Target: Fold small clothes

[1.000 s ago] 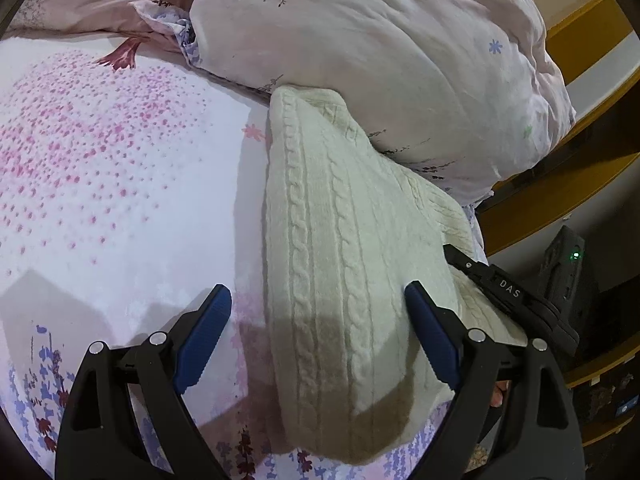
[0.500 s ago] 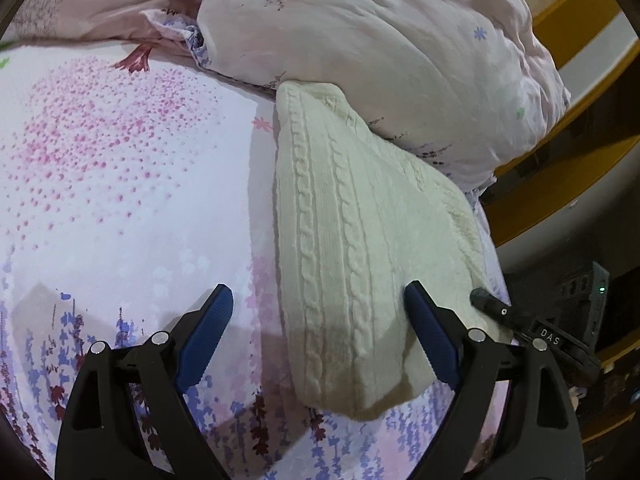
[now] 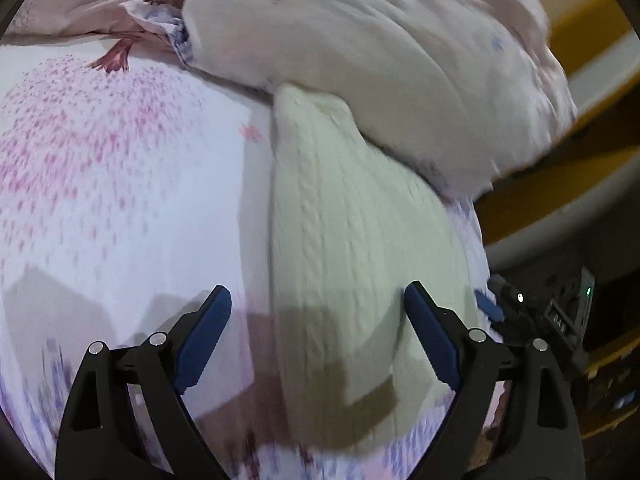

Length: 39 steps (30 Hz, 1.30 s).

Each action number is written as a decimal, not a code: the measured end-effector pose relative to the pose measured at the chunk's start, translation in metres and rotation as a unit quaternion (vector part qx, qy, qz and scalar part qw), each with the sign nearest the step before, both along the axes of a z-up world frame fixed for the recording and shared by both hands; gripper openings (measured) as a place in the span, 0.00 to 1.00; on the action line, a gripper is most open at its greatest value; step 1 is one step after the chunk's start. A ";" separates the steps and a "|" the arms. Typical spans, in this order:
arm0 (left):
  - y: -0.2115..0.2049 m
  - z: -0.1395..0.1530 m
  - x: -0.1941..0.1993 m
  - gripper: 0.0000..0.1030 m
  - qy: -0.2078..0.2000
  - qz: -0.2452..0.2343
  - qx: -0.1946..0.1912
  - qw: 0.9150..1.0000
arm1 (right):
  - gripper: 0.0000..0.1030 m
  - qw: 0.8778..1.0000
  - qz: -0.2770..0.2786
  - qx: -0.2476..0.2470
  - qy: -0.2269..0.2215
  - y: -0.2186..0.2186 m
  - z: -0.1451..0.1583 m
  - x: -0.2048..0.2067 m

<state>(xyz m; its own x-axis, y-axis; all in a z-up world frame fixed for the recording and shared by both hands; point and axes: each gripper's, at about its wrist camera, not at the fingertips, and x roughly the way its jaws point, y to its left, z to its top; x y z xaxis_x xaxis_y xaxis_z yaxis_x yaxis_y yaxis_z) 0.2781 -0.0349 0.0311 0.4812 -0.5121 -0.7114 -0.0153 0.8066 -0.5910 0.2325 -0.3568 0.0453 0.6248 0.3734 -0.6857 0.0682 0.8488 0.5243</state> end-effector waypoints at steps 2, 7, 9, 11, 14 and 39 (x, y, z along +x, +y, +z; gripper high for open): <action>0.007 -0.004 0.021 0.86 0.013 0.015 -0.013 1.000 | 0.64 1.000 -0.004 0.021 0.014 -0.005 -0.005 0.022; 0.006 -0.013 0.070 0.78 0.027 0.023 -0.047 0.998 | 0.53 0.999 -0.015 0.026 0.039 -0.008 -0.021 0.064; 0.005 -0.017 0.080 0.64 0.029 0.023 -0.061 0.997 | 0.24 0.999 -0.002 0.028 0.032 -0.003 -0.022 0.073; 0.002 -0.020 0.090 0.45 0.027 0.022 -0.066 0.997 | 0.13 1.000 0.019 0.005 0.005 0.009 -0.014 0.072; 0.001 -0.018 0.088 0.23 0.001 0.017 -0.056 0.998 | 0.07 0.998 0.007 -0.058 -0.037 0.013 0.001 0.064; -0.029 0.005 -0.031 0.73 -0.065 -0.078 0.098 0.990 | 0.06 0.997 0.020 -0.069 0.018 0.016 -0.027 -0.033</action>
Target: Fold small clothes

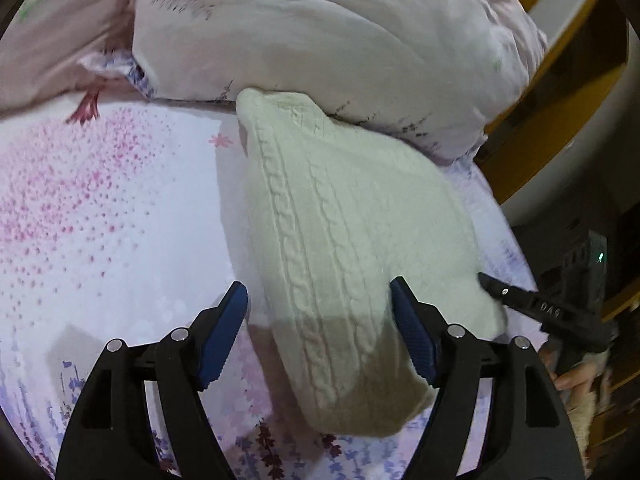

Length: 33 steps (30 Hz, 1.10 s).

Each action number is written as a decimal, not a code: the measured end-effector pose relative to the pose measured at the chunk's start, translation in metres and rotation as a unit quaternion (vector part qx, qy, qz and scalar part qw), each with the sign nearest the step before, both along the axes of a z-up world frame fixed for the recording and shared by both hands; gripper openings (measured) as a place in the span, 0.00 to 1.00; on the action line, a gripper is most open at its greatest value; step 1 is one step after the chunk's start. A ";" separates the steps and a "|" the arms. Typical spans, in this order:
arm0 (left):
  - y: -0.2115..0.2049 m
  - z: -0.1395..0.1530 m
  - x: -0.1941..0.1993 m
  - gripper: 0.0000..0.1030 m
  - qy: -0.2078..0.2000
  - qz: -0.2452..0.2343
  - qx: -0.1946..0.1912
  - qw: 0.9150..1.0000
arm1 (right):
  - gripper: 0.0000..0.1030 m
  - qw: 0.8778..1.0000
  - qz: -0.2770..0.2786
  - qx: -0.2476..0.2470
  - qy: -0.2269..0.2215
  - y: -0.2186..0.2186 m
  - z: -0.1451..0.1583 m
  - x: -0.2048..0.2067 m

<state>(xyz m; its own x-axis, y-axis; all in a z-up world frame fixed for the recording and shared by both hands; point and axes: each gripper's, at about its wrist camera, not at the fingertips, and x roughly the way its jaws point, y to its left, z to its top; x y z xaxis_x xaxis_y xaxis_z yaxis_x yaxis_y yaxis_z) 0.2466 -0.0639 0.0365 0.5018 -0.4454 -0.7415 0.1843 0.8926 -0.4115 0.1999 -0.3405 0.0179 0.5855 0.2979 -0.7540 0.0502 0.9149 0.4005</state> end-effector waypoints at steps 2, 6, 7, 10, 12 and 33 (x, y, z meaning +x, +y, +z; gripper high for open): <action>-0.002 -0.003 0.000 0.76 -0.011 0.001 0.022 1.000 | 0.06 1.000 -0.015 0.002 0.010 -0.004 -0.007 0.001; -0.008 -0.006 0.004 0.82 -0.018 0.007 0.043 0.999 | 0.15 1.000 -0.016 -0.013 0.014 0.000 -0.002 0.002; -0.009 -0.006 0.005 0.82 -0.017 0.008 0.042 0.999 | 0.19 1.000 -0.018 -0.014 0.013 0.001 0.001 0.002; -0.009 -0.003 0.007 0.84 -0.015 0.010 0.040 0.999 | 0.54 0.999 -0.035 0.023 0.005 -0.009 0.011 0.004; -0.004 -0.003 0.006 0.85 -0.012 0.011 0.035 0.999 | 0.57 0.997 -0.044 0.058 -0.005 -0.019 0.017 0.006; 0.012 -0.014 0.044 0.87 0.053 0.020 -0.092 0.994 | 0.66 0.992 -0.035 0.123 0.020 -0.017 -0.002 0.056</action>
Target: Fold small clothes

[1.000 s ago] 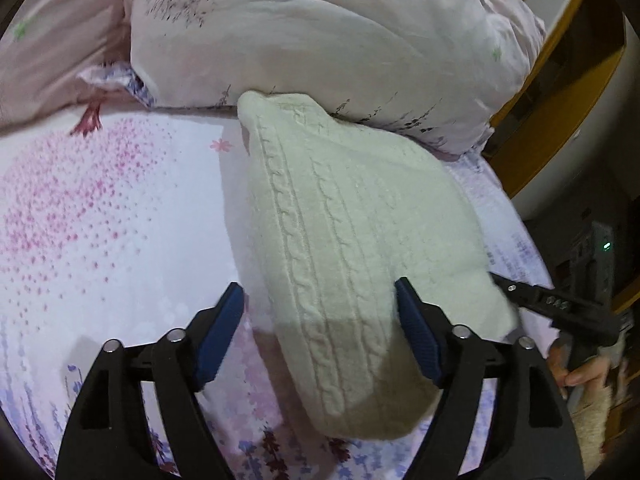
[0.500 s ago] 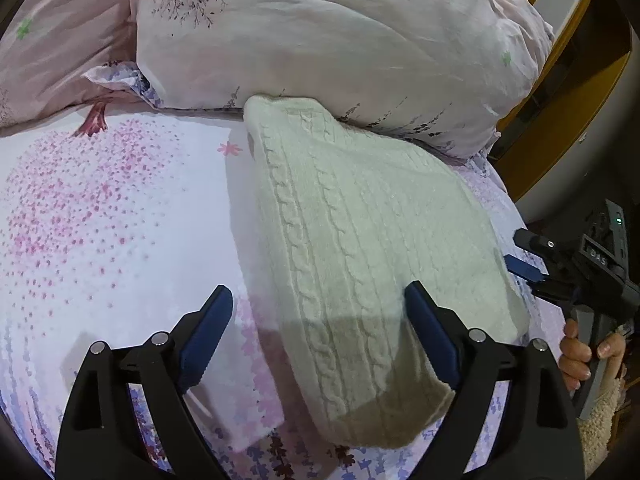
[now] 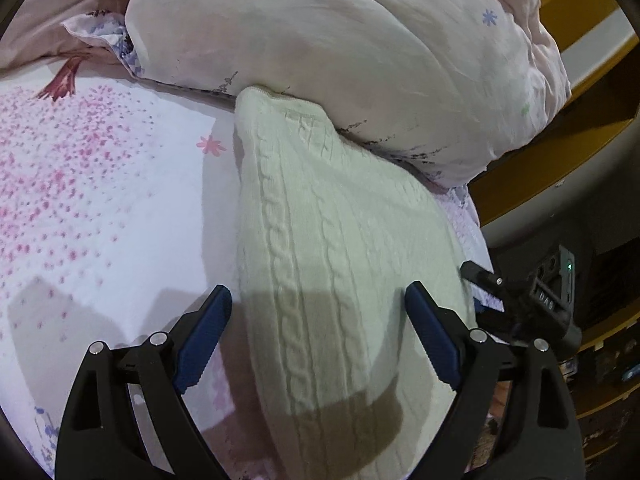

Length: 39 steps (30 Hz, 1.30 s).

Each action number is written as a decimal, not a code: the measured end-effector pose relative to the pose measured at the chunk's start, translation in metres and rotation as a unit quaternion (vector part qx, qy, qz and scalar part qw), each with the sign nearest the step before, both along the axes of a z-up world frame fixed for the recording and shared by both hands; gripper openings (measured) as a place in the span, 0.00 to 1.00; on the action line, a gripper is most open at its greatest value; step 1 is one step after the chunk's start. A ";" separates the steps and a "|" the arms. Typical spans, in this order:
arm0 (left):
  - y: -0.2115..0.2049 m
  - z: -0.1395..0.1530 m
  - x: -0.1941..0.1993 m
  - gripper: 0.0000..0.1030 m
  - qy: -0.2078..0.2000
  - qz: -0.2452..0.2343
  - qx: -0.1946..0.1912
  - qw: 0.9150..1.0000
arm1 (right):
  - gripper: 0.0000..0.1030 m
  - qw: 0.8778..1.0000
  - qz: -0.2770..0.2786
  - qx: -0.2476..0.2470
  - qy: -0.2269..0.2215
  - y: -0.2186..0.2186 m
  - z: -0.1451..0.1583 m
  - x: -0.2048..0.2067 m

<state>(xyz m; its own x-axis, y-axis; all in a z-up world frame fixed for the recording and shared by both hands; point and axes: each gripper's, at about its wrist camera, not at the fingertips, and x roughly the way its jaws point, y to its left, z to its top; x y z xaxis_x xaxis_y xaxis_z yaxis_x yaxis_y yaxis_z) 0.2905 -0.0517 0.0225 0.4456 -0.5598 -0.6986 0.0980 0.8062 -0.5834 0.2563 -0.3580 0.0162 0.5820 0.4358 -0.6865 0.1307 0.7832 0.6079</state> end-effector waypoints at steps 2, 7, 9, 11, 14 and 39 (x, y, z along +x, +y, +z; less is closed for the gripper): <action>-0.002 -0.001 0.001 0.87 0.001 -0.002 -0.002 1.000 | 0.66 1.000 0.006 -0.001 -0.001 0.002 0.000 0.002; -0.010 -0.004 0.008 0.87 0.004 -0.011 -0.019 1.000 | 0.64 0.999 0.035 0.001 -0.003 0.017 -0.001 0.009; -0.010 -0.006 0.013 0.87 0.012 -0.012 -0.030 0.999 | 0.62 0.999 0.048 0.002 -0.002 0.023 -0.002 0.012; -0.008 -0.007 0.015 0.85 0.015 -0.007 -0.043 0.999 | 0.62 0.998 0.054 -0.003 -0.005 0.028 -0.002 0.014; -0.008 -0.009 0.018 0.77 0.019 -0.004 -0.052 0.998 | 0.59 0.998 0.058 0.011 -0.007 0.029 -0.005 0.016; 0.096 0.063 -0.039 0.42 -0.066 0.004 -0.027 0.997 | 0.28 0.974 0.165 -0.068 -0.137 0.169 0.059 -0.030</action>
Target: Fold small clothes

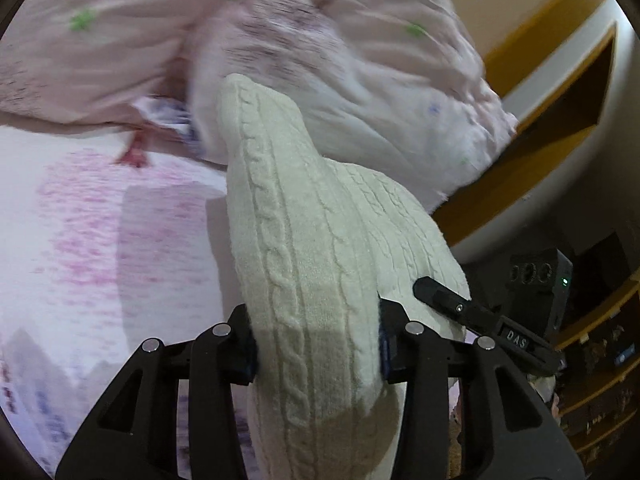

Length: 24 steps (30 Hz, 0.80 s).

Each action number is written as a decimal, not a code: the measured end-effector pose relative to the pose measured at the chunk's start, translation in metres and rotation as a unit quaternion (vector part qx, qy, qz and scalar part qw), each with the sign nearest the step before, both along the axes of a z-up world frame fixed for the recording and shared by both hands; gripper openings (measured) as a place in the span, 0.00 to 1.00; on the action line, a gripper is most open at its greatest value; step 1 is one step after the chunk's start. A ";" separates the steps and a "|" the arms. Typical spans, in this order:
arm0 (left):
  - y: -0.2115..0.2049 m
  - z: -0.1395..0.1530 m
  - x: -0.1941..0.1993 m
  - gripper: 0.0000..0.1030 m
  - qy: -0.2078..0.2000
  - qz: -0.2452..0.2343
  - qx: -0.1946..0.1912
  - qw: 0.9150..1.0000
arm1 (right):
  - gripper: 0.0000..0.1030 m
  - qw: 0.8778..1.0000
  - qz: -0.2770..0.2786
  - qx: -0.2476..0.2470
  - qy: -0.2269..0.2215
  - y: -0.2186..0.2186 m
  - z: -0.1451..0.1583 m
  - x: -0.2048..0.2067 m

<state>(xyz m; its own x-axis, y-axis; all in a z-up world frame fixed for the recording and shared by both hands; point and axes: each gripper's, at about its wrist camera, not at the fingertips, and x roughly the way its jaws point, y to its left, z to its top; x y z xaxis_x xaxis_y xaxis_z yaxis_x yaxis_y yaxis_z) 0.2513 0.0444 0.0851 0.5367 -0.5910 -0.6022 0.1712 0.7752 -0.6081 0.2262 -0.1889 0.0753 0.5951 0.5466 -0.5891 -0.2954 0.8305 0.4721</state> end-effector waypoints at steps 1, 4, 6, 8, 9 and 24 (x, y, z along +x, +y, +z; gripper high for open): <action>0.004 -0.003 0.002 0.42 0.002 0.005 0.004 1.000 | 0.28 1.000 0.002 -0.010 -0.002 0.009 -0.003 0.004; 0.020 -0.023 0.015 0.43 0.018 0.025 0.019 0.999 | 0.28 0.999 0.003 -0.052 -0.004 0.035 -0.018 0.019; 0.029 -0.043 0.024 0.43 0.043 0.035 0.024 0.998 | 0.28 0.997 0.000 -0.082 0.010 0.046 -0.033 0.030; 0.039 -0.061 0.027 0.47 0.064 0.042 0.015 0.997 | 0.30 0.993 -0.011 -0.109 0.034 0.049 -0.050 0.040; 0.043 -0.067 0.028 0.51 0.070 0.042 -0.001 0.997 | 0.33 0.993 -0.013 -0.103 0.047 0.046 -0.055 0.043; 0.084 -0.067 0.081 0.61 0.082 0.098 -0.097 0.987 | 0.35 0.989 -0.061 0.065 0.119 -0.016 -0.057 0.111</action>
